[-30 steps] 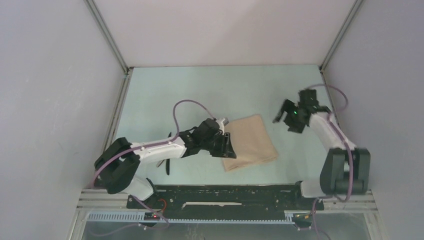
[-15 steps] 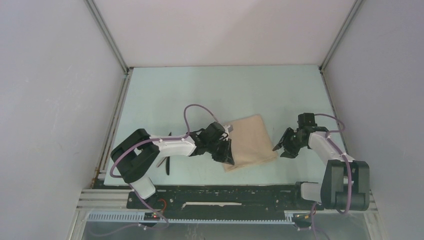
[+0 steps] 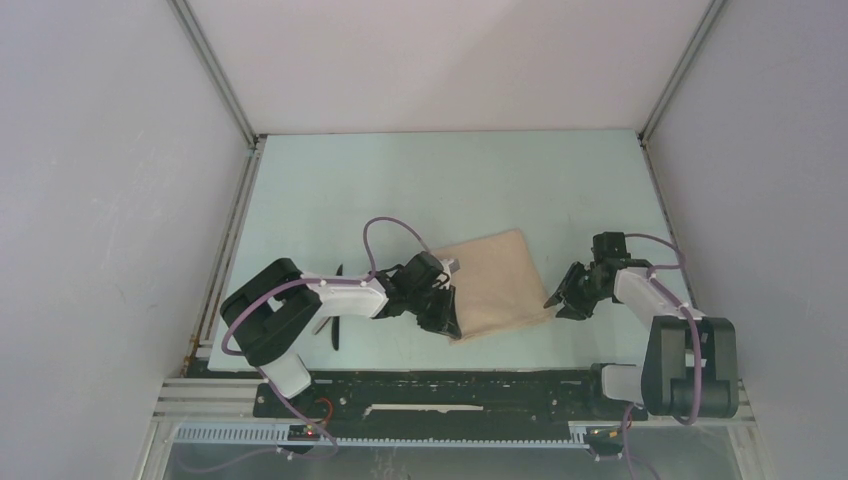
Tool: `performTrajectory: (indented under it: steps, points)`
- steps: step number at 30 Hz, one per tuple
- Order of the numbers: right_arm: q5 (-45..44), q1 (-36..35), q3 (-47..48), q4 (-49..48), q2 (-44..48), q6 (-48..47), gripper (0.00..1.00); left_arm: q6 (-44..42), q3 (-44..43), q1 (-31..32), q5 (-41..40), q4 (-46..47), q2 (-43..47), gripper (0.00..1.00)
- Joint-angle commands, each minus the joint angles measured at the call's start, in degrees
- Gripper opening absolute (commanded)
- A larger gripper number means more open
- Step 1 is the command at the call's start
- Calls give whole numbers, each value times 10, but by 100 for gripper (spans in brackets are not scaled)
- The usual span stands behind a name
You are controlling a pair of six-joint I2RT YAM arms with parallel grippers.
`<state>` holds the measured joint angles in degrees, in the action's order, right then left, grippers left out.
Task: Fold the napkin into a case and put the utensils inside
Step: Pick up the top corner of the square-folded napkin from the center of the board.
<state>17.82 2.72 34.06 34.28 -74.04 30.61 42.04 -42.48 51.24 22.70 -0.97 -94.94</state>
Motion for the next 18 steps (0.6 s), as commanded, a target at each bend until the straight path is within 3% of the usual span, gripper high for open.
performTrajectory:
  steps: [1, 6, 18]
  points:
    - [2, -7, -4, -14, 28, 11, 45, -7, 4, -1, -1, -5, 8, 21]
    - [3, -8, -3, -16, 28, 8, 41, -6, 7, -2, -1, -4, 9, 20]
    - [3, -9, -5, -24, 8, 5, 43, -6, 13, -1, -3, -5, 24, 19]
